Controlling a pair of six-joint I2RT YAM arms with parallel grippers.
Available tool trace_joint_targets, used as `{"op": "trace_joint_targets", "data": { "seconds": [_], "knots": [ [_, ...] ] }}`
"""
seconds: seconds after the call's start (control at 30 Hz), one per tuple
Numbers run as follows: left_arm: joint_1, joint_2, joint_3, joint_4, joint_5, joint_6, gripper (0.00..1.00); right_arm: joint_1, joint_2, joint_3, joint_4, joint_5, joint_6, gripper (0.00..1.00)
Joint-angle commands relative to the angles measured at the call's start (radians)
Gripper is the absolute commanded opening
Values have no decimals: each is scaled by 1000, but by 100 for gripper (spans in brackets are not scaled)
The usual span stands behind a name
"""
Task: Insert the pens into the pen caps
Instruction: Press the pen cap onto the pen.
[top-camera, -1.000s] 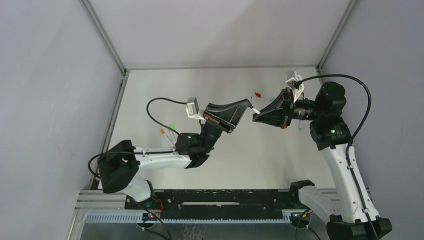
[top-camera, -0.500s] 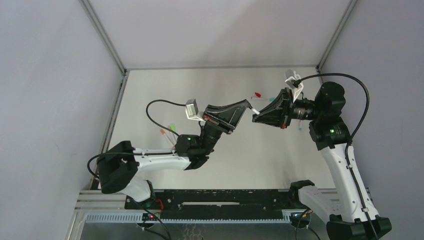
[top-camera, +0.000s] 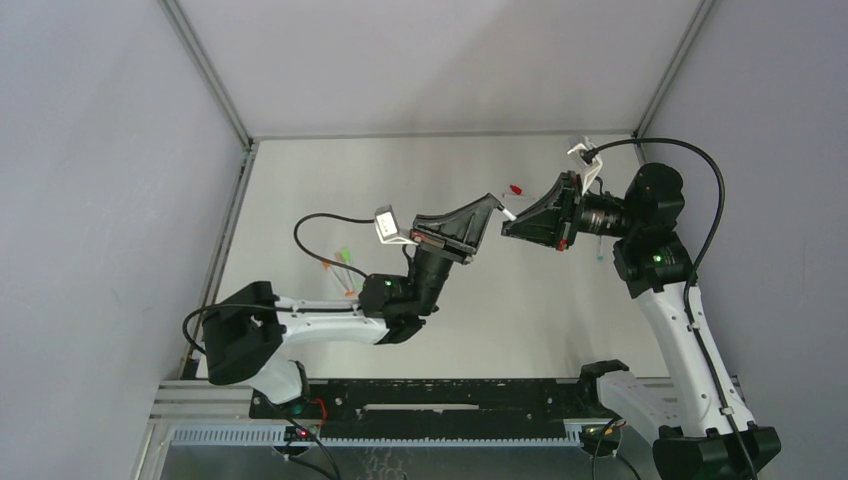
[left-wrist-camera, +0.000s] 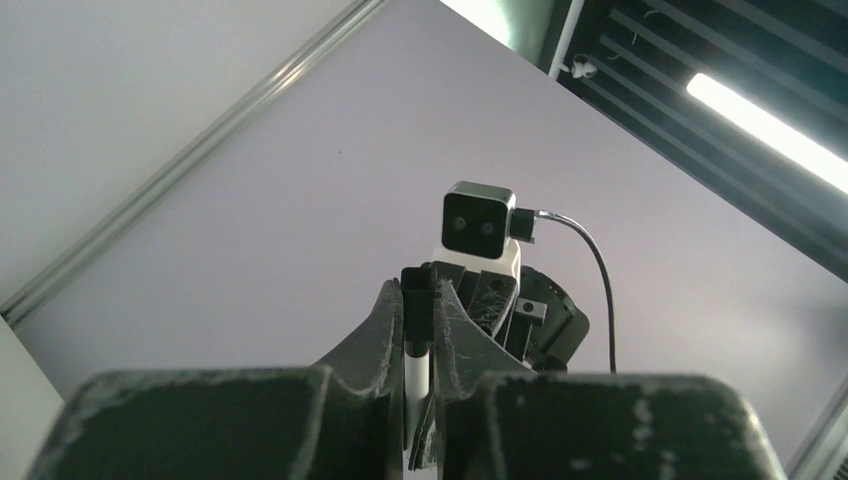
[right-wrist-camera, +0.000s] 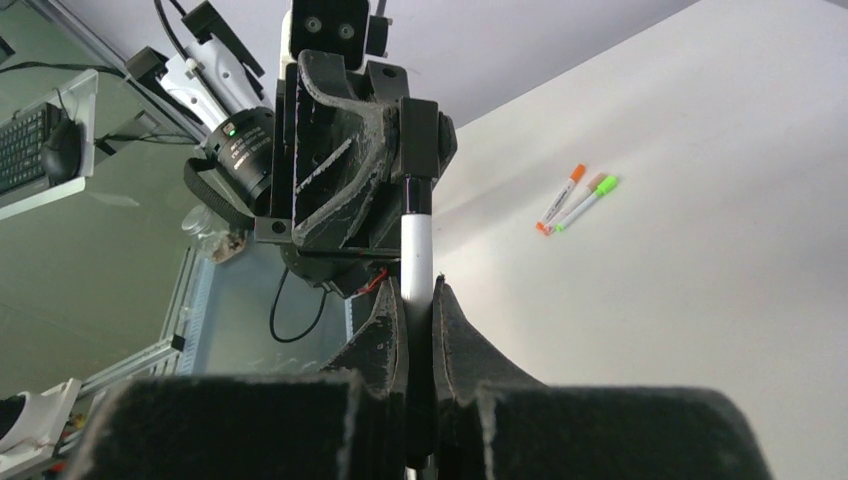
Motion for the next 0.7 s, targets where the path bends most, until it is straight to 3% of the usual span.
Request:
{"op": "trace_joint_targets", "data": {
  "seconds": [0.0,0.23,0.43,0.67],
  "knots": [
    [-53,55,53,-66,76,41,0,15,7,-2,95,67,42,0],
    [-88,76,48,-107,78,44,0,-8,8,-3,68,137,12,0],
    [-114,89,33,-129,99,22,0,-17,26,-2,163,74,82,0],
    [-115,56,10,-122,79,32,2,-17,10,-50,171,9,45,0]
  ]
}}
